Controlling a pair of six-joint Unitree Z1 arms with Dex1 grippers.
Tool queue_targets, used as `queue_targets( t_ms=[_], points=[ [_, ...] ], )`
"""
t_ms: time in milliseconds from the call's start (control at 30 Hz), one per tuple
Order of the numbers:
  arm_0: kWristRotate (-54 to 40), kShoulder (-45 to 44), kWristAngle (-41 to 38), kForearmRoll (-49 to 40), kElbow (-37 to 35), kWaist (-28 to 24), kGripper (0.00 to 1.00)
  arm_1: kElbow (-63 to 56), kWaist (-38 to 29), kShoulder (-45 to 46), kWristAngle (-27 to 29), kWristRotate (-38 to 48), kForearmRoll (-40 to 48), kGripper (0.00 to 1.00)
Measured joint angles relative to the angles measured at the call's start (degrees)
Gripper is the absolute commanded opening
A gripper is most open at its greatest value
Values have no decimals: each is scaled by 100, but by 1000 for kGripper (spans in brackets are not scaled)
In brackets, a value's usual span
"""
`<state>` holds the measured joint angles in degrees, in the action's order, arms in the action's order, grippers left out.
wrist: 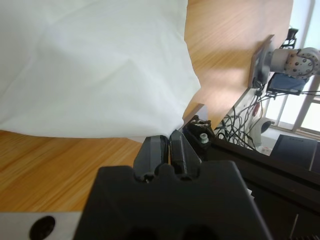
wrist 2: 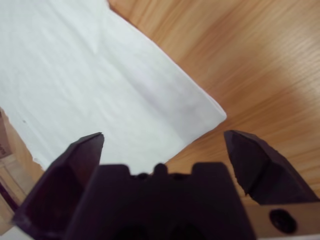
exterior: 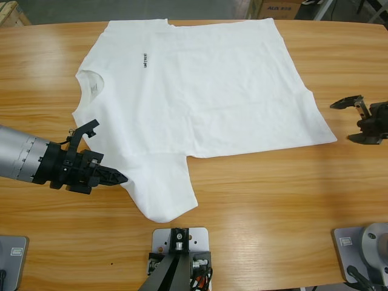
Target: Fold clothes
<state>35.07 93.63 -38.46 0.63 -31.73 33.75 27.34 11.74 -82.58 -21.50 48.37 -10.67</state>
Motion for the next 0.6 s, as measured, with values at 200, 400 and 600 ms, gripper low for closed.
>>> queue_targets(
  t_ms=[200,400,600],
  points=[
    [0,-5,0,-104,-108,-23,0,-224,2,-348,31,145,444,977],
    [0,-63,0,-239,-137,-32,0,-322,2,-673,65,193,755,970],
    [0,-105,0,-298,-138,-37,0,-324,5,-778,66,194,903,711]
  ],
)
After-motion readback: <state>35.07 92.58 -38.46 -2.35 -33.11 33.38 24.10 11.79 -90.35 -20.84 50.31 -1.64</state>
